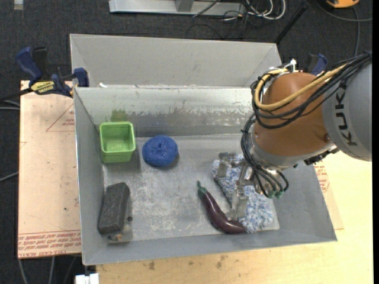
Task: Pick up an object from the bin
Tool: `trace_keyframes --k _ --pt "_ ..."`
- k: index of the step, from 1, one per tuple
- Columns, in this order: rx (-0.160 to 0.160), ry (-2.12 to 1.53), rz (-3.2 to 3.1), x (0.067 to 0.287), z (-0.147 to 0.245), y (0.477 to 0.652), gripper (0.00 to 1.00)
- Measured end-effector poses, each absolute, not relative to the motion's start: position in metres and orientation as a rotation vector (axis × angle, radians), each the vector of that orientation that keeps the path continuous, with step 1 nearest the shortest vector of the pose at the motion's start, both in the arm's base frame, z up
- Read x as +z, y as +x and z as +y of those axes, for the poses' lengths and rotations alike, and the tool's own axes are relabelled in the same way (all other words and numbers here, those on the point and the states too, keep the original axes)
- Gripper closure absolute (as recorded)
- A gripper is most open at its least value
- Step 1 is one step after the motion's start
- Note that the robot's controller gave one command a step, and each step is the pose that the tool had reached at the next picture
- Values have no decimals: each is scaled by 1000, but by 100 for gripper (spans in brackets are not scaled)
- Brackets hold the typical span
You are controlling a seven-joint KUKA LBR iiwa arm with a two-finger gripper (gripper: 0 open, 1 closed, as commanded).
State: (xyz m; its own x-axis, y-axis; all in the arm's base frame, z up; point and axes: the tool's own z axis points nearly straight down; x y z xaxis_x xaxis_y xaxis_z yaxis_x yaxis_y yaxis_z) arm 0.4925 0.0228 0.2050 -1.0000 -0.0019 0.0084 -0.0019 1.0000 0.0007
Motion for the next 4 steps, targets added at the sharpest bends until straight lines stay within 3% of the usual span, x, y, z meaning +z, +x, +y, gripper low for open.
trace_keyframes --k 1,2,3,4 --pt "-2 1 -3141 209 23 494 0" --pt "-2 -221 -3136 165 -16 498 0" --pt "-1 -115 -3139 147 -53 486 0" --pt "-1 -385 -3120 140 -81 489 0"
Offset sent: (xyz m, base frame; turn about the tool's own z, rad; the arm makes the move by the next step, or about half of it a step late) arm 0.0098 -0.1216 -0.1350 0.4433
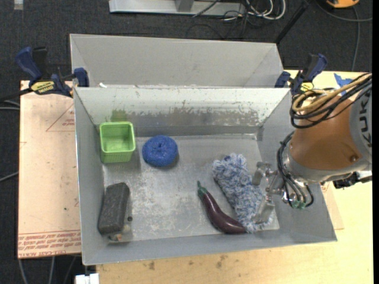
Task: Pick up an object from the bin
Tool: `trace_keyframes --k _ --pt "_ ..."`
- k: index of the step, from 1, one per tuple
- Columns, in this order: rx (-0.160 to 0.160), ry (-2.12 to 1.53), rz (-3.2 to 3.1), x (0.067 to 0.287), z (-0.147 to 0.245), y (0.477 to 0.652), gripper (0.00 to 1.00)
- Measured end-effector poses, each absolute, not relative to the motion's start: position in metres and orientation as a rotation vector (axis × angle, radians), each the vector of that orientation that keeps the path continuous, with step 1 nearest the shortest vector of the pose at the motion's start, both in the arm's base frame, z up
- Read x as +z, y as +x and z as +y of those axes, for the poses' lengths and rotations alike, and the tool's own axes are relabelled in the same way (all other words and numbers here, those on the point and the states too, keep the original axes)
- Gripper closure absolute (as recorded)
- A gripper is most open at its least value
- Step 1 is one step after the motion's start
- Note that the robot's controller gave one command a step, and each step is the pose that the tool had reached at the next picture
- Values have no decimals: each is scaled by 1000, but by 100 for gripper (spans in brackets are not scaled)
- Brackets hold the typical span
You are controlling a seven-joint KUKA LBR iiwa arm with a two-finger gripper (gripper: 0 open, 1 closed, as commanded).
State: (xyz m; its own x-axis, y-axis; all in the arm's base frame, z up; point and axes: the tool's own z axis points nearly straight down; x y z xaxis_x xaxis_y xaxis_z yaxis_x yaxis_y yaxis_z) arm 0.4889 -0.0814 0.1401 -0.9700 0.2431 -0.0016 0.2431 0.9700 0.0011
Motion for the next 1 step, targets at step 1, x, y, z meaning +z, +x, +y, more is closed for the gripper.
trace_keyframes --k 1 --pt "2 -1 3142 109 -86 486 0"
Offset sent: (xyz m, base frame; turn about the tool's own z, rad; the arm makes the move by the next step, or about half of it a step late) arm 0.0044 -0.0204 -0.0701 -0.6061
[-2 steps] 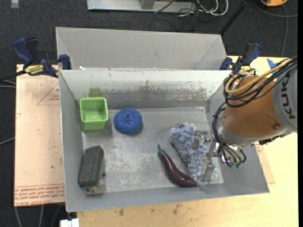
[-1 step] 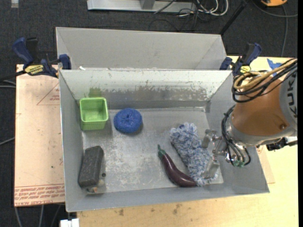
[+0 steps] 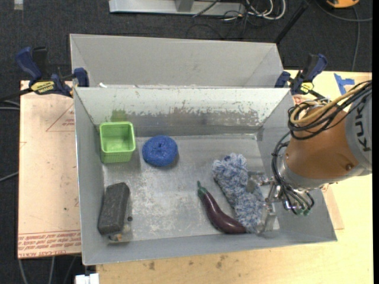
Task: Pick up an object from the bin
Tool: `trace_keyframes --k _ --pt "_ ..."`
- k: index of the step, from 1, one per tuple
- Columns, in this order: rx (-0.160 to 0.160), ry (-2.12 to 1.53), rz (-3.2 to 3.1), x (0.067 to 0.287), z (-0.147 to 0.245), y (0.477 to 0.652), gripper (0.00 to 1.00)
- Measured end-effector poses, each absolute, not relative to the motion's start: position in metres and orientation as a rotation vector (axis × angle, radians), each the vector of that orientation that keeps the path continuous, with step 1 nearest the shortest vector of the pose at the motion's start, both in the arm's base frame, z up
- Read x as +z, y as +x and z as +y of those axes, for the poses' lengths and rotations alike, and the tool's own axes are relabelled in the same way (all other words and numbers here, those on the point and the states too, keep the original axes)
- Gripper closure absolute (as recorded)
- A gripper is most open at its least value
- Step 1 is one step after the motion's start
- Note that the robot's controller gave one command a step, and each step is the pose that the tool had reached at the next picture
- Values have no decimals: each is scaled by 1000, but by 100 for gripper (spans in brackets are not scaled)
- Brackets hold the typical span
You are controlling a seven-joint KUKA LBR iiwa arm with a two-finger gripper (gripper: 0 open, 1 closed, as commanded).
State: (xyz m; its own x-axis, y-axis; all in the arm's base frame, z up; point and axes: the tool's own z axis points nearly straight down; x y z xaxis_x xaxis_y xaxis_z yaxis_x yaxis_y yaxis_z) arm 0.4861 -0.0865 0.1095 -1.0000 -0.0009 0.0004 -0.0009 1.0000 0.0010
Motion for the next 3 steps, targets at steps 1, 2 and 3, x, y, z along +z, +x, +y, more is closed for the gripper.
trace_keyframes --k 1,2,3 --pt "1 561 -3099 74 -101 497 100" --pt "1 560 -3099 74 -101 497 100" --pt "0 559 -3099 74 -101 497 100"
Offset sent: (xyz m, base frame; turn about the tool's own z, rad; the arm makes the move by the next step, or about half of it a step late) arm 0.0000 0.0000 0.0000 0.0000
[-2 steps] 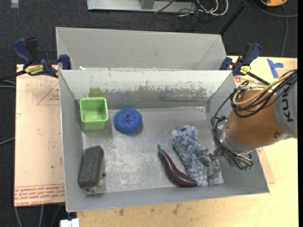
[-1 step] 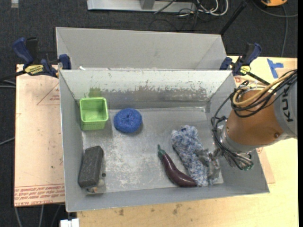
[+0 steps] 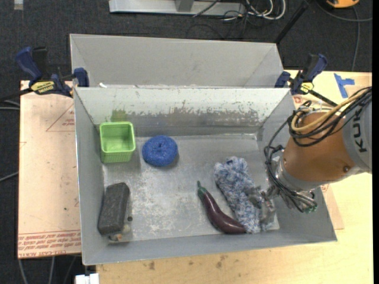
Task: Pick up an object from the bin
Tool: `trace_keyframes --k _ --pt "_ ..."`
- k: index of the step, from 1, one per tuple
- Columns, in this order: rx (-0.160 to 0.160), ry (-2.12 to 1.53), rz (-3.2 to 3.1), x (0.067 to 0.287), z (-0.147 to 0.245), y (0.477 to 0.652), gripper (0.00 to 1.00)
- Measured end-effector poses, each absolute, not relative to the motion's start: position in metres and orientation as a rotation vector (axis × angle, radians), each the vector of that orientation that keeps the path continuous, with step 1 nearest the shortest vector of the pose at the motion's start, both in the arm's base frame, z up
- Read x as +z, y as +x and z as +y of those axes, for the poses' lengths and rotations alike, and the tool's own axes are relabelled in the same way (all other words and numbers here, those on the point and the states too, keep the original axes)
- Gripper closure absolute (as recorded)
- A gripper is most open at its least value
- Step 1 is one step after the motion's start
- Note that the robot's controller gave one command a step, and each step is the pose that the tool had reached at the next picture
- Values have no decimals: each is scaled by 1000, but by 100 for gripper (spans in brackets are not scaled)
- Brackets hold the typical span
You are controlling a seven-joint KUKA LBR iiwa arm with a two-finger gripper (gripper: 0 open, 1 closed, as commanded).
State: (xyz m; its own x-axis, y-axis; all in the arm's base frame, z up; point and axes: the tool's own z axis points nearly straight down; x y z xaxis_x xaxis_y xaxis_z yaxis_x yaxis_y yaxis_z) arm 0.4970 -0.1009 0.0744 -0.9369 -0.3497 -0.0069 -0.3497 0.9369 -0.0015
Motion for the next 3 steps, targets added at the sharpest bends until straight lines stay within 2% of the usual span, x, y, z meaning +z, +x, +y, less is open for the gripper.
trace_keyframes --k 2,3 --pt "4 -557 3093 89 -100 495 100" --pt "3 -557 3092 104 -100 496 100"
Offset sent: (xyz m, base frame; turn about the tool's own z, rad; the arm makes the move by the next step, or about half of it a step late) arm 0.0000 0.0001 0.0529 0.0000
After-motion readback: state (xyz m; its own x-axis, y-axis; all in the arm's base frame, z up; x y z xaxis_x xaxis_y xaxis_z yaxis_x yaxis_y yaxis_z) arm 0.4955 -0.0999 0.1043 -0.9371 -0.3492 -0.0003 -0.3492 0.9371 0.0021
